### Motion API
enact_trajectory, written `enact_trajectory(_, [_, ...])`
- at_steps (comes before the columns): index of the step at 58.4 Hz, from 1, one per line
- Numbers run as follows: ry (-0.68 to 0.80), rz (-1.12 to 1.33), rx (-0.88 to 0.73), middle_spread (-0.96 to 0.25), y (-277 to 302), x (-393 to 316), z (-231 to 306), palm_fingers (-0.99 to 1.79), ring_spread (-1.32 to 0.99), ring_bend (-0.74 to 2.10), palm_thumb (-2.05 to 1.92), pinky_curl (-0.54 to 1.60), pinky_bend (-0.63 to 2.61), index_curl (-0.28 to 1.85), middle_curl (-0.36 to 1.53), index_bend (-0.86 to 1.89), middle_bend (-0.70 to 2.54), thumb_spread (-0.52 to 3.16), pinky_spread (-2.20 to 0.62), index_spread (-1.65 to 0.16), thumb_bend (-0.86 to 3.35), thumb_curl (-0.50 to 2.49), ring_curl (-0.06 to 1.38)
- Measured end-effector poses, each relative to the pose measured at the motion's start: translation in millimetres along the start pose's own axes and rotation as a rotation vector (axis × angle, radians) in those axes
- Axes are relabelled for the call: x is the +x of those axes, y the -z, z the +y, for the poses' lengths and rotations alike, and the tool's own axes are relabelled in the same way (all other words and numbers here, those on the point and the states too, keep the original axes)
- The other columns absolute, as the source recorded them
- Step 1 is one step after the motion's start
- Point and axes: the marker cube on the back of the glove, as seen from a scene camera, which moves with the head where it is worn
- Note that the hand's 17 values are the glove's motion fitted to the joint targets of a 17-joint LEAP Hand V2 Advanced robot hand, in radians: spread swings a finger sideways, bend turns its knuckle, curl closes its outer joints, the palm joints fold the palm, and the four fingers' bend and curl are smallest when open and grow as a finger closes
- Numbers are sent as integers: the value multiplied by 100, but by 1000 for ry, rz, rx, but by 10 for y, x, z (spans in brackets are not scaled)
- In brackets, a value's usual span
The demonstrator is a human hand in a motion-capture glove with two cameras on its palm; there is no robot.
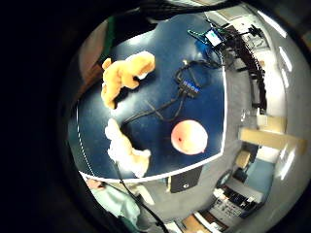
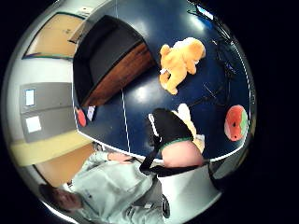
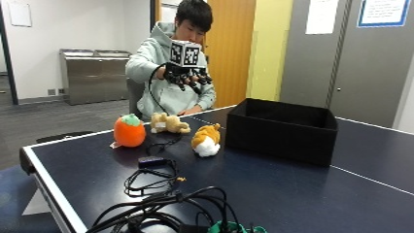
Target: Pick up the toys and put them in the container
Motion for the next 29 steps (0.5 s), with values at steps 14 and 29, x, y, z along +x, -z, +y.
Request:
enact_trajectory(14, [-8,-23,-92,1,-515,69,-710,-30,1,17,11,34,81,17,19,8,10,128,3,-24,6,29,16])
enact_trajectory(29, [-70,-115,-304,3,-1327,143,-1169,-37,3,15,14,35,82,17,16,9,8,122,4,-24,0,32,17])
